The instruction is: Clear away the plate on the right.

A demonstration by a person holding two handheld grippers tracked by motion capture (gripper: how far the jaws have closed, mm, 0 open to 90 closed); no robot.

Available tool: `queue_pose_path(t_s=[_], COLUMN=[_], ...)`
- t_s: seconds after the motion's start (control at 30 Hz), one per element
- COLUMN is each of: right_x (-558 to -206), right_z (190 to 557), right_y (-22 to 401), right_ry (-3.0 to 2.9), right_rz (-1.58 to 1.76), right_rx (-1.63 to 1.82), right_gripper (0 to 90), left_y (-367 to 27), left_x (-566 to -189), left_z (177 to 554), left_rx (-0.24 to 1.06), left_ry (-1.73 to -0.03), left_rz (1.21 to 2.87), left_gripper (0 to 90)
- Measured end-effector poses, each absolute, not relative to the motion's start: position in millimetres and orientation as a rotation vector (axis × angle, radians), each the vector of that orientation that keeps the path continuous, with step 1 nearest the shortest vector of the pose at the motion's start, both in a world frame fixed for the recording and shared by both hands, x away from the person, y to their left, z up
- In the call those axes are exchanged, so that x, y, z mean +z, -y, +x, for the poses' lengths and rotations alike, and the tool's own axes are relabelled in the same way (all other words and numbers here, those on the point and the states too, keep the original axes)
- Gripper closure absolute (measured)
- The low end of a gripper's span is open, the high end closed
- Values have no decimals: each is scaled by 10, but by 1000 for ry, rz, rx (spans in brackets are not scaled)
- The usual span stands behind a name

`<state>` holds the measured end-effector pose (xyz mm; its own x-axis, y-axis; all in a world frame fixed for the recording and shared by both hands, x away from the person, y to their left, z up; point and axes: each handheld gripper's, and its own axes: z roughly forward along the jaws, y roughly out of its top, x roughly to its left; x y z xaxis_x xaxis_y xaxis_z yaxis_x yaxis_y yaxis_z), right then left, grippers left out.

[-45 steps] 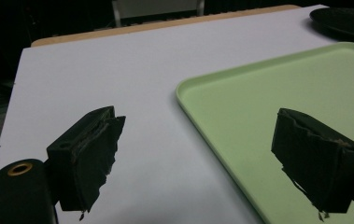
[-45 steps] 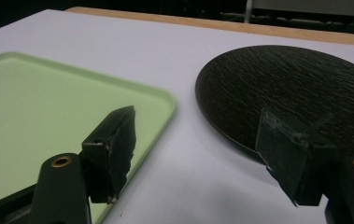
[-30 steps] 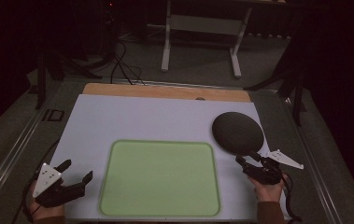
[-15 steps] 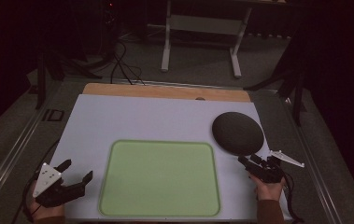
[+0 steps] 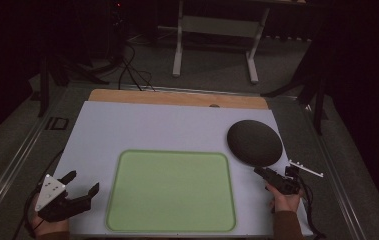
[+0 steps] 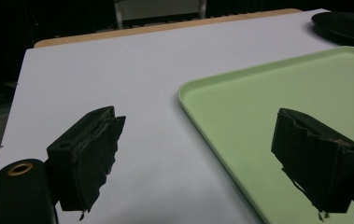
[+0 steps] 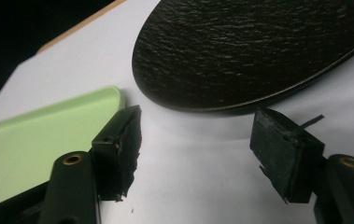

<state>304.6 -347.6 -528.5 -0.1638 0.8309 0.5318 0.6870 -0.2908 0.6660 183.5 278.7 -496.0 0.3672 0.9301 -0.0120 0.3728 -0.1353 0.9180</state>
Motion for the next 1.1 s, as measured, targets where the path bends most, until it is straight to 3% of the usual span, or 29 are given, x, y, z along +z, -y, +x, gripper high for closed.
queue_pose_path(t_s=[0.13, 0.5, 0.77, 1.1], right_x=[-5313, -5317, -5352, -5363], right_z=[3100, 3218, 3298, 3123], right_y=[3490, 3551, 3451, 3500], right_ry=[-1734, -1558, -1485, -1447], right_rz=[1994, 2110, 2164, 2232], right_rx=[1481, 1656, 1714, 1682], right_gripper=[422, 521, 542, 538], left_y=[-2790, -2788, -2800, -2791], left_x=[-4959, -4963, -4961, -4963], left_z=[1834, 1839, 1831, 1836], left_rx=[751, 750, 750, 751], left_ry=[-1166, -1169, -1169, -1169], left_rz=[1698, 1692, 1690, 1690], left_gripper=[147, 147, 147, 148])
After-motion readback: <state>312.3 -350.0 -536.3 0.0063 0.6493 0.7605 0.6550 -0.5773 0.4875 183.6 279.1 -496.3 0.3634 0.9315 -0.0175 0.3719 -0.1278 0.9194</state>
